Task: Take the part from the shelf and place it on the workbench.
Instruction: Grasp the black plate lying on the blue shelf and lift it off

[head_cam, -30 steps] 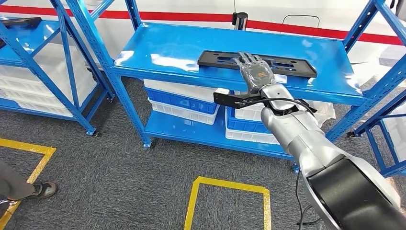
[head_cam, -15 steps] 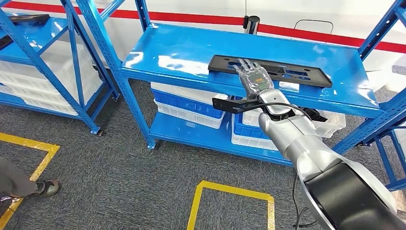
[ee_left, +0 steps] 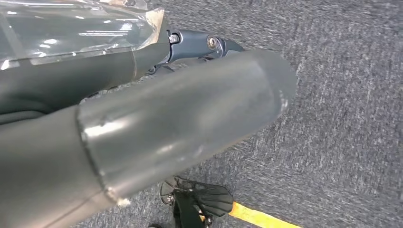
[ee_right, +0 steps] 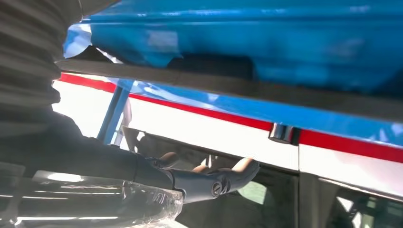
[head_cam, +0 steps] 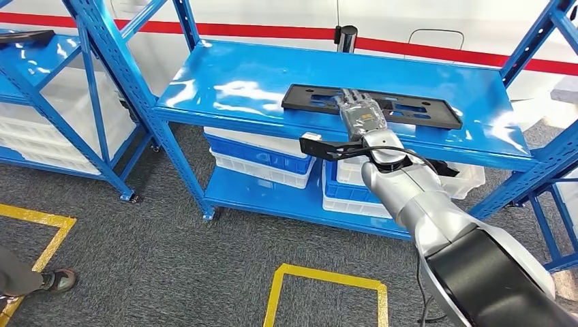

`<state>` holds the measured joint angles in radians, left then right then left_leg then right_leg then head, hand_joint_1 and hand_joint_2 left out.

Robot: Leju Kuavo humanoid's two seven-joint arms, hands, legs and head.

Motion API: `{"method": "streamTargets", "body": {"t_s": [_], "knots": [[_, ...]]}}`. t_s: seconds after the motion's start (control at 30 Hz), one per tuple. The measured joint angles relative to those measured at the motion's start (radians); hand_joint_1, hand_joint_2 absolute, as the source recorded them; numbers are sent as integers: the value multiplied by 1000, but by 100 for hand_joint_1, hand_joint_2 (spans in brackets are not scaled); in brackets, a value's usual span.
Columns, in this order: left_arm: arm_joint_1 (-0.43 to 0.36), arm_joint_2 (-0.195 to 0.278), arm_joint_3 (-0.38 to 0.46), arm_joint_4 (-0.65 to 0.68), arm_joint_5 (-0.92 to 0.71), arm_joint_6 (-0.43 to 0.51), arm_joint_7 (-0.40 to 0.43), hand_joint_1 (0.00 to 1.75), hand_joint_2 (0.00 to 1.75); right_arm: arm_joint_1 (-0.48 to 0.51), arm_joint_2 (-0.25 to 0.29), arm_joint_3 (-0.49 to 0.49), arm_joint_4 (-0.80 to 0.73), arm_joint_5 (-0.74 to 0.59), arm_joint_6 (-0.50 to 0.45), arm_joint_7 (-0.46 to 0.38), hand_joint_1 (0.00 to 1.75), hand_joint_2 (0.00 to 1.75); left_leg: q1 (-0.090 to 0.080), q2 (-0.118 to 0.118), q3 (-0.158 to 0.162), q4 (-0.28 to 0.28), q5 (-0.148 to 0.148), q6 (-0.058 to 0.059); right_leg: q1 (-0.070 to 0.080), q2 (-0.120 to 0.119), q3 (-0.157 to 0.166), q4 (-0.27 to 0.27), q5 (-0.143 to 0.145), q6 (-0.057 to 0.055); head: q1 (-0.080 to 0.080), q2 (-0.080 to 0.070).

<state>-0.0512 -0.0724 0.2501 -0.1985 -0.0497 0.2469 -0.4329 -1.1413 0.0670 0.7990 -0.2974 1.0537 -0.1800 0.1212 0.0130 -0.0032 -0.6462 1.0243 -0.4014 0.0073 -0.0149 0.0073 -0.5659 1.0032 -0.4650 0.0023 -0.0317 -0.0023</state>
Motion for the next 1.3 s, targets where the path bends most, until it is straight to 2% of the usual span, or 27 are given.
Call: {"method": "streamTargets", "body": {"t_s": [0.1,0.17,0.2,0.27,0.3,0.33,0.37,0.43,0.47,0.5,0.53,0.63,0.67,0.73,0.8,0.83,0.87,0.93,0.97,1.0,1.07,1.13,1.17,1.2,1.23,1.3], "knots": [[1,0,1,0,0,0,0,0,0,-5,-4,-15,3,1,-2,8,0,175,-5,0,13,-17,-8,15,3,-1,-1,-2,-7,15,0,0],[2,-2,1,0,0,0,-1,0,0,-10,-9,-24,4,2,-4,11,0,175,-2,1,24,-28,-8,28,5,-2,-22,39,-28,18,2,0],[2,-2,1,0,-1,0,-1,0,0,-11,-12,-28,4,3,-5,13,0,175,-1,1,29,-33,-8,34,5,-3,-49,90,-47,16,2,0],[0,-2,2,0,-2,-1,-2,0,0,-10,-20,-31,8,6,-5,22,0,175,-2,0,36,-33,-14,43,5,-3,-126,225,-86,10,3,0],[1,-3,2,0,-2,-2,-2,0,0,-8,-25,-33,10,7,-6,27,0,175,-3,-2,41,-33,-18,44,4,-3,-157,273,-94,12,3,0],[1,-3,2,0,-3,-4,-2,0,0,-5,-29,-37,12,7,-6,33,0,175,-3,-4,46,-33,-22,44,4,-3,-172,287,-86,18,4,0],[2,-4,2,0,-4,-5,-2,0,0,-5,-34,-42,14,7,-6,38,0,175,-3,-6,52,-32,-27,43,2,-3,-167,260,-64,27,5,0],[4,-6,2,1,-6,-6,-3,0,0,-9,-41,-53,16,10,-6,46,0,175,-3,-8,64,-30,-39,35,-3,-6,-116,126,4,45,6,0],[3,-7,2,1,-6,-6,-4,0,0,-12,-45,-57,16,11,-6,48,0,175,-6,-9,68,-27,-46,30,-4,-7,-89,64,31,46,6,0],[3,-7,2,1,-7,-6,-4,0,0,-14,-47,-59,17,12,-6,49,0,175,-8,-9,70,-24,-52,24,-5,-8,-70,24,46,42,6,0],[2,-7,1,1,-7,-6,-5,0,0,-15,-49,-61,18,14,-6,50,0,175,-9,-9,71,-22,-58,19,-4,-8,-62,7,51,35,6,0],[2,-7,2,1,-8,-6,-7,0,0,-17,-55,-71,19,14,-7,56,0,175,-3,-6,73,-13,-72,4,-4,-4,-53,5,47,9,4,0],[2,-7,2,1,-10,-6,-7,0,0,-19,-56,-75,19,13,-7,58,0,175,-1,-4,63,11,-86,-2,-6,-3,-49,3,45,2,2,0],[1,-7,1,2,-13,-6,-7,0,0,-19,-56,-79,19,12,-8,58,0,175,1,-2,9,120,-136,-12,-7,-2,-40,2,39,-9,-1,0],[2,-8,1,2,-15,-6,-7,0,0,-15,-56,-80,19,12,-8,58,0,175,2,-1,-70,247,-177,-17,-4,-2,-34,2,33,-16,-2,0],[2,-8,1,2,-16,-6,-7,0,0,-11,-56,-80,20,12,-8,58,0,175,2,-1,-93,270,-170,-17,-2,-1,-30,2,30,-17,-2,0],[3,-8,1,2,-17,-6,-7,0,0,-7,-56,-80,20,12,-9,58,0,175,2,-1,-97,256,-145,-13,0,0,-25,2,27,-18,-2,0],[3,-8,1,3,-20,-6,-8,0,0,-1,-56,-81,20,12,-11,57,0,175,-2,-1,-50,127,-56,2,3,1,-12,2,18,-17,-2,0],[2,-7,1,3,-20,-7,-8,0,0,0,-56,-81,20,12,-13,57,0,175,-5,0,-21,62,-26,11,7,2,-8,2,14,-14,-1,0],[1,-7,1,3,-21,-7,-8,0,0,1,-56,-81,20,11,-15,56,0,175,-9,1,1,14,-8,19,9,2,-5,2,10,-10,-1,0],[-1,-7,1,3,-21,-9,-9,0,0,3,-57,-81,20,10,-18,55,0,175,-16,2,13,-12,-10,27,11,3,-4,0,5,-2,-1,0],[-1,-9,1,3,-21,-10,-10,0,0,6,-58,-82,20,10,-19,53,0,175,-15,3,22,-24,-6,35,12,0,-5,3,0,6,0,0],[-1,-10,1,3,-21,-11,-11,0,0,6,-59,-84,20,10,-20,51,0,175,-13,3,29,-32,-4,40,13,-2,-14,22,-9,8,0,0],[-1,-11,1,3,-21,-12,-11,0,0,6,-60,-86,20,10,-21,49,0,175,-10,4,36,-40,-1,45,15,-4,-33,60,-26,7,1,0],[-1,-12,1,3,-21,-12,-12,0,0,9,-61,-88,21,10,-23,45,0,175,-8,5,41,-44,-1,48,13,-5,-64,120,-49,4,2,0],[-2,-13,1,3,-22,-12,-12,0,0,19,-63,-92,22,10,-25,39,0,175,-8,3,45,-45,-3,52,10,-5,-137,251,-91,3,2,0]]}}
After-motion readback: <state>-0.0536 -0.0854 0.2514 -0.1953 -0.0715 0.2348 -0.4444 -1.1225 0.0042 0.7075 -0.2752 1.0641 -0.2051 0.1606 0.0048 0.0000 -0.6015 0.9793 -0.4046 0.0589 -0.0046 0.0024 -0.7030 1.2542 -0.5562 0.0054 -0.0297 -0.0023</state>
